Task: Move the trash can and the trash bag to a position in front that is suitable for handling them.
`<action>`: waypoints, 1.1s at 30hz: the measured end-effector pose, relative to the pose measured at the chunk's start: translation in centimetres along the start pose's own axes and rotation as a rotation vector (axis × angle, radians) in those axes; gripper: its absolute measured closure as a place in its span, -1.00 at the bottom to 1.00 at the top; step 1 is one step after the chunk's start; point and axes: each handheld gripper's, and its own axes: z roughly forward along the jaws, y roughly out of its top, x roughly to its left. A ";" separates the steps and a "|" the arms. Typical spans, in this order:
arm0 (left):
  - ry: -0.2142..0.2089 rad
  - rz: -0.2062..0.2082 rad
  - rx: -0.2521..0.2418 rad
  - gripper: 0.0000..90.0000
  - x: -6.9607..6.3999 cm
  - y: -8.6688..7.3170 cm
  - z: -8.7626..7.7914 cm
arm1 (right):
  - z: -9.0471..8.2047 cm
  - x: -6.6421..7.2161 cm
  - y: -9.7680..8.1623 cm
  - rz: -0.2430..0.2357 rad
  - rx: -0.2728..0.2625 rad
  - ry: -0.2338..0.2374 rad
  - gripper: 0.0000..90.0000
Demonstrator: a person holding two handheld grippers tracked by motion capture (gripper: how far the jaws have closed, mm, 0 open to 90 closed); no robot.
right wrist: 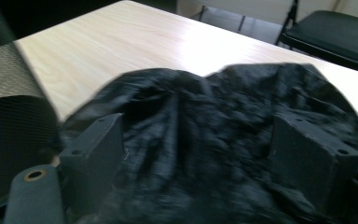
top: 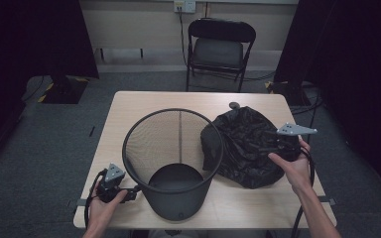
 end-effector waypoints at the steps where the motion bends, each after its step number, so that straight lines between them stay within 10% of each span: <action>1: 0.004 -0.002 0.006 -0.57 0.0 0.0 0.2 | 0.1 -0.5 -0.1 0.004 0.002 -0.019 -0.65; 9: 0.028 0.016 0.042 -0.66 0.0 -0.3 0.4 | 1.6 -2.7 -0.2 0.014 0.066 -0.094 -0.56; 19: 0.034 0.007 0.023 -0.72 0.0 -0.4 0.6 | 4.7 -3.6 -2.6 0.013 0.170 -0.070 -0.52; 26: 0.032 0.012 0.018 -0.75 0.1 -0.5 0.6 | 5.3 -3.2 -4.6 -0.001 0.183 -0.030 0.54; 33: 0.033 0.013 0.019 -0.76 0.1 -0.5 0.6 | 3.6 -2.5 -4.8 0.003 0.135 -0.025 0.87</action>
